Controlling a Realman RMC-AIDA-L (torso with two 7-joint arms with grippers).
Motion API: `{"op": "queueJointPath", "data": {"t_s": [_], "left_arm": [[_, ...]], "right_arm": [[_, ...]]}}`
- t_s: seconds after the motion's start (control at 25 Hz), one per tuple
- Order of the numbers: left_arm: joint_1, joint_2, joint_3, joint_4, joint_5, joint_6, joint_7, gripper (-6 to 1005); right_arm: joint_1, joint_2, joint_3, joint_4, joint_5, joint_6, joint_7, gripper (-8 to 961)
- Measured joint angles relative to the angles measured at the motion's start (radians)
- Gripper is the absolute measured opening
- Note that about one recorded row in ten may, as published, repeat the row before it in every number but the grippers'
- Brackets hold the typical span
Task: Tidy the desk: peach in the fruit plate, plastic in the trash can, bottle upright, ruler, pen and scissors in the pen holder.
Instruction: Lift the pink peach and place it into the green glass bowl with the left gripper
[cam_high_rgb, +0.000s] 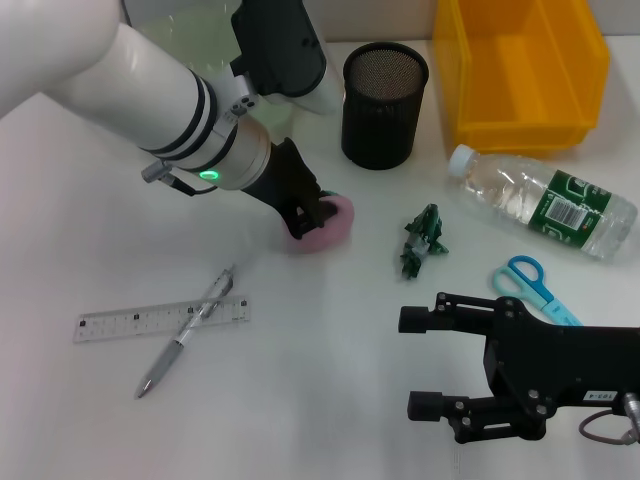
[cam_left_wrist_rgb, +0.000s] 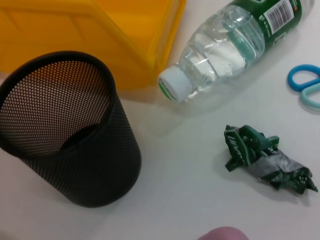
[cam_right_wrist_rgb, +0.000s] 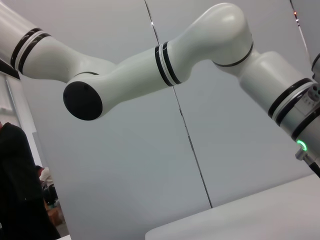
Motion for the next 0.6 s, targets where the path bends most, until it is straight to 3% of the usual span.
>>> {"op": "queueJointPath", "data": {"t_s": [0.16, 0.24, 0.32, 0.4, 0.48, 0.6], "left_arm": [[0.004, 0.001, -0.001, 0.012, -0.001, -0.001, -0.001, 73], [0.052, 0.003, -0.014, 0.088, -0.002, -0.043, -0.026, 60], [0.052, 0.003, -0.014, 0.088, -0.002, -0.043, -0.026, 47], [0.122, 0.004, -0.095, 0.173, -0.052, -0.105, -0.039, 40], [0.134, 0.005, -0.119, 0.18, -0.084, -0.12, -0.036, 40], [0.166, 0.007, -0.218, 0.148, -0.252, -0.192, 0.023, 39]], "right_arm": [[-0.003, 0.0, 0.0, 0.0, 0.009, 0.001, 0.0, 804], [-0.006, 0.0, 0.0, -0.002, 0.013, 0.001, 0.0, 804], [-0.006, 0.0, 0.001, -0.002, 0.013, 0.001, 0.0, 804], [-0.006, 0.0, 0.002, -0.003, 0.013, -0.001, 0.0, 804], [-0.005, 0.0, 0.002, -0.003, 0.013, -0.001, 0.0, 804], [-0.003, 0.0, 0.002, -0.002, 0.013, -0.002, 0.0, 804]]}}
